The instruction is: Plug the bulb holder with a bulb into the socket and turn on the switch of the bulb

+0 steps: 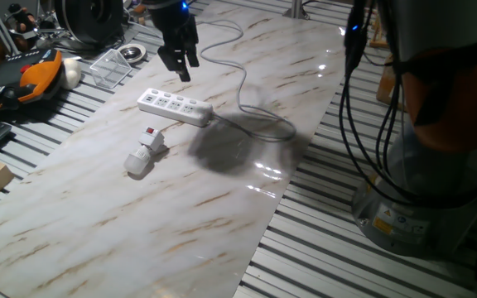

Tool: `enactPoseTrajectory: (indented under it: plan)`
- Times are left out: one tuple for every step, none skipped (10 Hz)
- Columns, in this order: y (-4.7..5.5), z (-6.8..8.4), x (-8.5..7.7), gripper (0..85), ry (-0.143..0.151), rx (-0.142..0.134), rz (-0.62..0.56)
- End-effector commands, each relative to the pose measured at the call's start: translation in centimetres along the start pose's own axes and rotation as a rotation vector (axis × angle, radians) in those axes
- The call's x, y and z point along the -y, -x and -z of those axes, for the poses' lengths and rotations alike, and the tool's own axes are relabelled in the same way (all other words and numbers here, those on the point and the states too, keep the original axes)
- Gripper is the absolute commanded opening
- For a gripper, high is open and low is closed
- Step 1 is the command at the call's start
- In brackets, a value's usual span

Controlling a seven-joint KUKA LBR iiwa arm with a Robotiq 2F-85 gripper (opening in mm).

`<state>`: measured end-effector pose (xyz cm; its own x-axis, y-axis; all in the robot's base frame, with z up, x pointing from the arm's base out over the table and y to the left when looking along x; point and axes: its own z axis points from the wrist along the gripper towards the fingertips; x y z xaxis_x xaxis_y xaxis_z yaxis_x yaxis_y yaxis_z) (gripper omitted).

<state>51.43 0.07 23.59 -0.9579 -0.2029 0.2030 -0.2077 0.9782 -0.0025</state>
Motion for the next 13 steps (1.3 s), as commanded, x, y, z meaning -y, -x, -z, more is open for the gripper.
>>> enactPoseTrajectory:
  plan:
    - [-0.02, 0.01, 0.0, 0.0, -0.026, -0.073, 0.1]
    - [-0.06, 0.02, 0.03, 0.0, -0.026, -0.065, 0.086]
    - [-0.08, 0.02, 0.05, 0.0, -0.024, -0.06, 0.071]
    - [-0.11, 0.03, 0.09, 0.0, -0.024, -0.053, 0.049]
    - [-0.12, 0.04, 0.14, 0.0, -0.022, -0.047, 0.024]
    - [-0.14, 0.05, 0.15, 0.0, -0.022, -0.044, 0.018]
    - [-0.15, 0.05, 0.15, 0.0, -0.018, -0.032, 0.015]
    - [-0.15, 0.05, 0.15, 0.0, -0.016, -0.018, -0.021]
    - [-0.15, 0.05, 0.15, 0.0, -0.007, 0.018, -0.109]
    - [-0.15, 0.05, 0.15, 0.0, -0.003, 0.079, -0.214]
    - [-0.15, 0.05, 0.15, 0.0, 0.045, 0.085, -0.38]
    - [-0.15, 0.05, 0.15, 0.0, 0.075, 0.086, -0.527]
    - [-0.15, 0.05, 0.15, 0.0, 0.111, 0.076, -0.622]
